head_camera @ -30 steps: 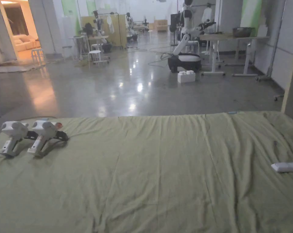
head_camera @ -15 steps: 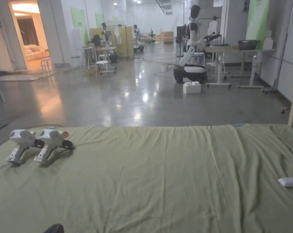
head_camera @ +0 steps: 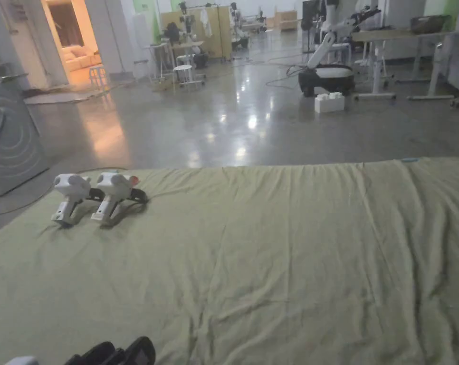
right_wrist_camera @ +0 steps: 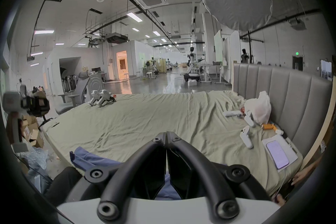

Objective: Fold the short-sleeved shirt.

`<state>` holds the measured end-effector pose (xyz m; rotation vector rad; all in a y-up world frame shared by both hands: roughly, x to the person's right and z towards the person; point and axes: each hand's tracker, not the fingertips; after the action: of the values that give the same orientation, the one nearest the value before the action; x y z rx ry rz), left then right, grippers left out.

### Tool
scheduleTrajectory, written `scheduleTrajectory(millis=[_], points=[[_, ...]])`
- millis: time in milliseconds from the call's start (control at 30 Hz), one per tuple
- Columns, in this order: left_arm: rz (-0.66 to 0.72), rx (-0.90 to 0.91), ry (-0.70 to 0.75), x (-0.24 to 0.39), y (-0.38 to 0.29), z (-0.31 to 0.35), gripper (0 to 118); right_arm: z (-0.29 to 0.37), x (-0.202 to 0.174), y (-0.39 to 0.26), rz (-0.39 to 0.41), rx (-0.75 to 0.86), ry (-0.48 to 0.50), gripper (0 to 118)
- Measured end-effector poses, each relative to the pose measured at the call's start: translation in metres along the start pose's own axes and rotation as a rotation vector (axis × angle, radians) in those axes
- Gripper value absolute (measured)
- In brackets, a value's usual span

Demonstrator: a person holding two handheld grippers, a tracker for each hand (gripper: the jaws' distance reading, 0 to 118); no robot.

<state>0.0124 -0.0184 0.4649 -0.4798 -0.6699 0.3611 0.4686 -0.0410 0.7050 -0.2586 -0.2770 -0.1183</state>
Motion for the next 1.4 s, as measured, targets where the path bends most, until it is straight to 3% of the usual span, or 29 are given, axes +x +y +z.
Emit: scheduleTrajectory(millis=[67,200,433,467,533,567,633,700,733,967,1067,1100,1200,1267,1400], points=[[0.171,-0.079,-0.062,-0.043,-0.016,-0.016,79,-0.001,0.002,-0.008,-0.025,-0.036,0.010,0],[0.495,-0.168,-0.049,-0.140,-0.066,-0.057,82,0.001,0.005,-0.022,-0.035,-0.101,0.013,0],[0.636,-0.292,-0.028,-0.210,-0.110,-0.109,94,0.003,0.002,-0.031,-0.034,-0.183,-0.015,0],[0.646,-0.314,-0.040,-0.173,-0.099,-0.104,94,0.003,0.002,-0.032,-0.035,-0.189,-0.019,0],[0.668,-0.298,-0.111,-0.170,-0.100,-0.109,93,0.003,0.001,-0.034,-0.039,-0.198,-0.023,0],[0.666,-0.307,-0.127,-0.170,-0.097,-0.112,91,0.003,0.000,-0.034,-0.042,-0.201,-0.023,0],[0.715,-0.356,-0.129,-0.168,-0.103,-0.122,73,0.003,-0.001,-0.034,-0.047,-0.203,-0.024,0],[0.683,-0.405,-0.123,-0.161,-0.106,-0.131,42,0.002,-0.003,-0.035,-0.055,-0.203,-0.019,0],[0.676,-0.419,-0.110,-0.167,-0.102,-0.134,12,0.001,-0.004,-0.035,-0.056,-0.205,-0.018,0],[0.613,-0.308,-0.062,-0.147,-0.067,-0.115,9,0.005,-0.003,-0.030,-0.064,-0.192,-0.019,0],[0.477,-0.254,0.000,-0.173,-0.031,-0.098,9,0.006,0.003,-0.031,-0.077,-0.184,-0.022,0],[0.355,-0.252,0.050,-0.167,-0.013,-0.091,9,0.006,0.005,-0.032,-0.086,-0.182,-0.023,0],[0.157,-0.224,0.135,-0.135,0.024,-0.075,9,0.007,0.011,-0.037,-0.123,-0.177,-0.018,0],[0.098,-0.198,0.092,-0.116,0.027,-0.079,9,0.005,0.015,-0.042,-0.164,-0.176,-0.014,0],[-0.021,-0.257,-0.008,-0.015,-0.001,-0.104,9,0.005,0.017,-0.045,-0.213,-0.174,-0.012,0]])
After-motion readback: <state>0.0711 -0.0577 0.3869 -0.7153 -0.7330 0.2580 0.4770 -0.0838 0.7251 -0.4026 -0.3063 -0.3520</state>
